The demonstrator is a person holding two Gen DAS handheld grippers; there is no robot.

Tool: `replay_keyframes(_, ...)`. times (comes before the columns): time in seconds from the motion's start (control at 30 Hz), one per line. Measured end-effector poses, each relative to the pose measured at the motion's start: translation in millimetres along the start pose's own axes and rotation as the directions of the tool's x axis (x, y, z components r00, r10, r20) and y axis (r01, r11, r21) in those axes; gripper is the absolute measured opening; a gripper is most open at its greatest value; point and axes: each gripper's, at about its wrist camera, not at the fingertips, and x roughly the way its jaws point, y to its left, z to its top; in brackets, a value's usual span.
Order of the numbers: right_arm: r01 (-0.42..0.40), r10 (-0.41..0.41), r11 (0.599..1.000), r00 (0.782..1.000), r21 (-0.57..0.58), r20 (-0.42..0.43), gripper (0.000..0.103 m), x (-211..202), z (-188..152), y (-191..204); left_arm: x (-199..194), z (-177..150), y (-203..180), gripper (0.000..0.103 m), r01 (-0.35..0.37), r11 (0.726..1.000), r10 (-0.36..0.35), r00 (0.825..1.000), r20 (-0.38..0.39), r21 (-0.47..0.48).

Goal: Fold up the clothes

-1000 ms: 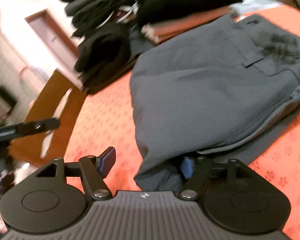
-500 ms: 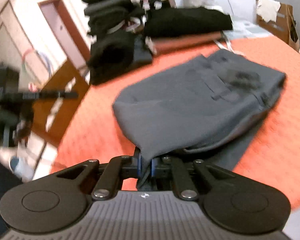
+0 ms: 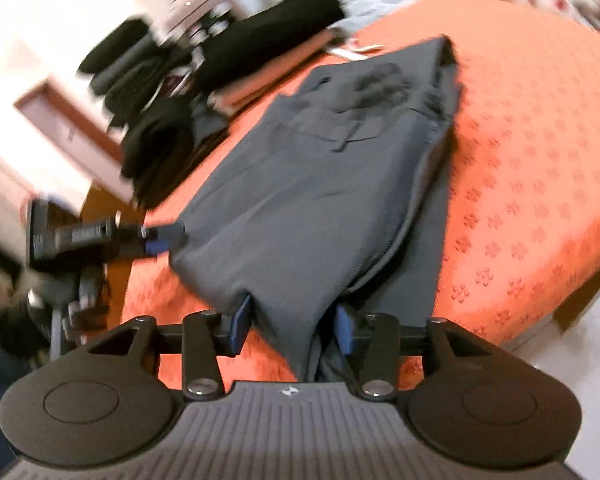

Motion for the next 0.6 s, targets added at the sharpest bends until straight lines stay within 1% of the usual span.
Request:
replay_keyframes(0.03, -0.008, 0.007, 0.999, 1.0, 0.033, 0.015, 0.049, 0, -1, -4, 0, 0, 1, 0.027, 0.009, 1.0, -0.009, 1.0, 0.003, -0.006)
replay_keyframes(0.07, -0.014, 0.012, 0.998, 0.999, 0.068, 0.033, 0.049, -1, -3, -6, -2, 0, 3, 0.023, 0.027, 1.0, -0.027, 1.0, 0.012, -0.016)
replay_keyframes(0.1, -0.026, 0.022, 0.996, 0.999, 0.088, 0.046, 0.043, -1, -4, -8, -6, -1, 3, 0.019, 0.045, 0.999, -0.044, 0.999, 0.019, -0.022)
replay_keyframes(0.13, -0.041, 0.037, 0.995, 0.998, 0.087, 0.051, 0.034, -1, -6, -8, -9, -3, 2, 0.017, 0.054, 0.998, -0.053, 0.998, 0.017, -0.017)
replay_keyframes(0.17, -0.052, 0.048, 0.996, 0.997, 0.077, 0.054, 0.032, -1, -7, -6, -12, -4, 0, 0.016, 0.061, 0.998, -0.061, 0.998, 0.014, -0.01)
replay_keyframes(0.23, -0.057, 0.055, 0.997, 0.997, 0.057, 0.049, 0.031, -8, -11, 0, -20, -8, -3, 0.015, 0.071, 0.997, -0.071, 0.997, 0.001, -0.003)
replay_keyframes(0.3, -0.048, 0.048, 0.998, 0.999, 0.029, 0.023, 0.032, -13, -17, 6, -29, -14, -4, 0.015, 0.068, 0.998, -0.068, 0.997, -0.021, 0.001)
replay_keyframes(0.33, -0.03, 0.03, 0.999, 1.0, 0.012, 0.005, 0.033, -14, -21, 8, -31, -18, -6, 0.016, 0.045, 0.999, -0.044, 0.998, -0.037, 0.018)
replay_keyframes(0.37, 0.004, -0.004, 1.0, 1.0, -0.007, -0.012, 0.033, -15, -27, 10, -33, -21, -7, 0.017, 0.02, 0.999, -0.018, 0.998, -0.053, 0.036)
replay_keyframes(0.43, 0.076, -0.078, 0.996, 0.996, -0.044, -0.04, 0.047, -16, -37, 13, -34, -29, -7, 0.021, -0.009, 0.998, 0.013, 0.998, -0.065, 0.062)
replay_keyframes(0.47, 0.118, -0.12, 0.991, 0.992, -0.06, -0.043, 0.049, -17, -41, 15, -36, -31, -7, 0.022, -0.03, 0.997, 0.034, 0.998, -0.057, 0.07)
replay_keyframes(0.5, 0.151, -0.154, 0.986, 0.988, -0.078, -0.034, 0.055, -19, -44, 19, -39, -30, -10, 0.024, -0.04, 0.996, 0.043, 0.998, -0.044, 0.081)
replay_keyframes(0.53, 0.185, -0.187, 0.978, 0.982, -0.097, -0.017, 0.056, -23, -45, 24, -45, -28, -15, 0.031, -0.044, 0.993, 0.045, 0.999, -0.012, 0.107)
replay_keyframes(0.57, 0.218, -0.219, 0.968, 0.976, -0.122, 0.005, 0.056, -27, -46, 31, -51, -26, -21, 0.036, -0.048, 0.99, 0.045, 0.999, 0.023, 0.135)
replay_keyframes(0.6, 0.251, -0.25, 0.955, 0.968, -0.158, 0.033, 0.056, -32, -45, 38, -55, -23, -27, 0.046, -0.046, 0.985, 0.038, 0.998, 0.048, 0.169)
